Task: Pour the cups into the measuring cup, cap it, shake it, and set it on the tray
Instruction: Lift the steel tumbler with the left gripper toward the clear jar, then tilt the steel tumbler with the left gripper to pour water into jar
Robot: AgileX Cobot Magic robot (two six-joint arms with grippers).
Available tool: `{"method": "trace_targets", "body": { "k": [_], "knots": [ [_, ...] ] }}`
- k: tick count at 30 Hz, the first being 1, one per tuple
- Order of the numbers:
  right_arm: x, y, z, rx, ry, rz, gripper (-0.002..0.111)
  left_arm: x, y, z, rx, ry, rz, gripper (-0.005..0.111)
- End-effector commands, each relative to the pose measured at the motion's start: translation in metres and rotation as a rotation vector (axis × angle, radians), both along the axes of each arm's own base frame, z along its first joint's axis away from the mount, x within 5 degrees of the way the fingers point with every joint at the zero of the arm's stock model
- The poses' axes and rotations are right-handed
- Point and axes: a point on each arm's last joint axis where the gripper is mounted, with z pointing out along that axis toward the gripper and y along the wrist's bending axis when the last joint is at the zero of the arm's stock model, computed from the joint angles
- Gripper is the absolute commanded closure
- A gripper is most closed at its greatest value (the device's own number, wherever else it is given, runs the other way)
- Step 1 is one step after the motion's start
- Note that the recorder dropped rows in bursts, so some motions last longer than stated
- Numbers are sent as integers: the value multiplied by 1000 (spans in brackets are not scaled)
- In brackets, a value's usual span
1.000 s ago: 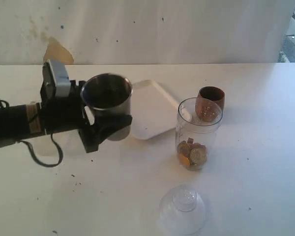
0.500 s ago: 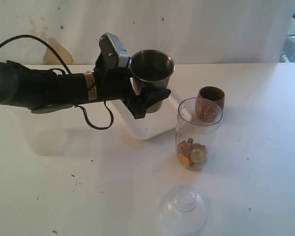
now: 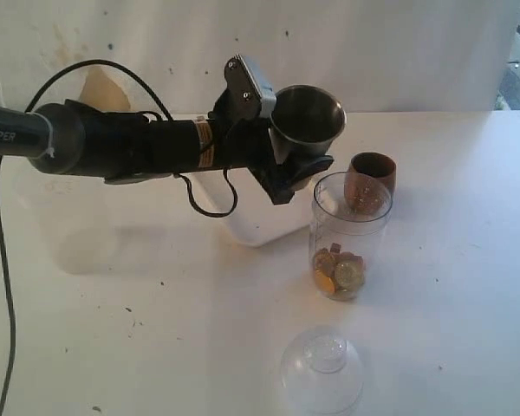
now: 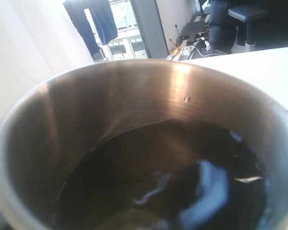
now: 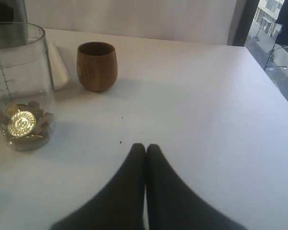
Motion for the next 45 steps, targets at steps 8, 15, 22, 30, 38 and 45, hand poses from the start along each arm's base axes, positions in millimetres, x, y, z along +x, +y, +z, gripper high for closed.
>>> {"method": "trace_targets", "body": {
  "k": [8, 15, 22, 30, 38, 45],
  "knots": [
    [0, 0, 0, 8, -13, 3, 108, -3, -16, 32, -77, -71, -58, 107],
    [0, 0, 0, 8, -13, 3, 108, -5, -17, 28, -13, -116, -86, 107],
    [0, 0, 0, 8, -13, 3, 108, -7, -17, 26, 30, -172, -116, 107],
    [0, 0, 0, 8, -13, 3, 108, -6, -17, 26, 70, -268, -128, 107],
    [0, 0, 0, 8, -13, 3, 108, -4, -15, 27, 109, -304, -104, 107],
    [0, 0, 0, 8, -13, 3, 108, -4, -14, 33, 129, -355, -96, 107]
  ]
}}
